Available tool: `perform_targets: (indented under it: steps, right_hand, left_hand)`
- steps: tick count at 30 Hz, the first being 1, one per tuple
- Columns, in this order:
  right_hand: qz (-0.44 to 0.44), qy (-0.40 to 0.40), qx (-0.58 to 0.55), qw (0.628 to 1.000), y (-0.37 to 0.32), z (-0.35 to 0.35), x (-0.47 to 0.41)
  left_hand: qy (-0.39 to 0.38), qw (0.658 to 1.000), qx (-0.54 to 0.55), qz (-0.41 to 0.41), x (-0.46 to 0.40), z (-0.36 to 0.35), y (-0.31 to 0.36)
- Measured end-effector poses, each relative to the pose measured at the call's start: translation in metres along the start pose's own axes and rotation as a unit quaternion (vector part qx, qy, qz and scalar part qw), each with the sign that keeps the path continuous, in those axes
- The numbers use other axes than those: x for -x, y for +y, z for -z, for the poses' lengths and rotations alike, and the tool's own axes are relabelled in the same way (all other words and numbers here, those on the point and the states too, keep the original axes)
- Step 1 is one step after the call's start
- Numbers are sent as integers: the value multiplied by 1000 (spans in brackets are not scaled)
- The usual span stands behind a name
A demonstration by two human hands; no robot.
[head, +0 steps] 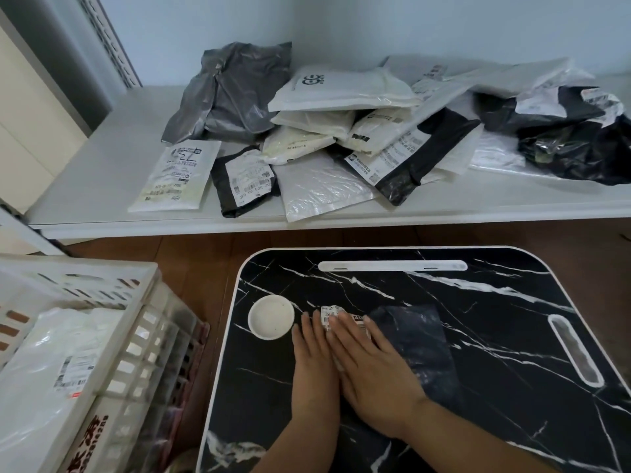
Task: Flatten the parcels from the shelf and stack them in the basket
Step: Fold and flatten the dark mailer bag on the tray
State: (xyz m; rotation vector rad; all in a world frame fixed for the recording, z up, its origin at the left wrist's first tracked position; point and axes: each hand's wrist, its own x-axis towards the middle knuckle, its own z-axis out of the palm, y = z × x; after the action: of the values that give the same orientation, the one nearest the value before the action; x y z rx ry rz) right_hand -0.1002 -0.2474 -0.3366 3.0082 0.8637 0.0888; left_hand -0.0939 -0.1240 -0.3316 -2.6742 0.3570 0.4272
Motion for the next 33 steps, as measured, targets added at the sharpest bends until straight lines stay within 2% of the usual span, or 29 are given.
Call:
perform_targets:
  steps: [8,21,25,28,32,33]
  right_hand:
    - [-43,12,-66,997,-5,-9,1]
    - [-77,-64,-68,993,-2,-5,1]
    - [-74,-64,-125,987,5,2,-4]
    - [-134,-106,-207,963,17,11,5]
    - [-196,-128,-172,957,38,10,38]
    - [-212,-111,-146,960,41,8,45]
  left_hand:
    - [-22,1000,3,-12,-2,-1,-3]
    - [-45,997,60,-12,1,6,-9]
    - [-27,992,124,-16,6,9,-18]
    - [13,981,194,-14,9,10,-31]
    - [65,940,327,72,13,11,-49]
    - [84,932,342,83,14,12,-50]
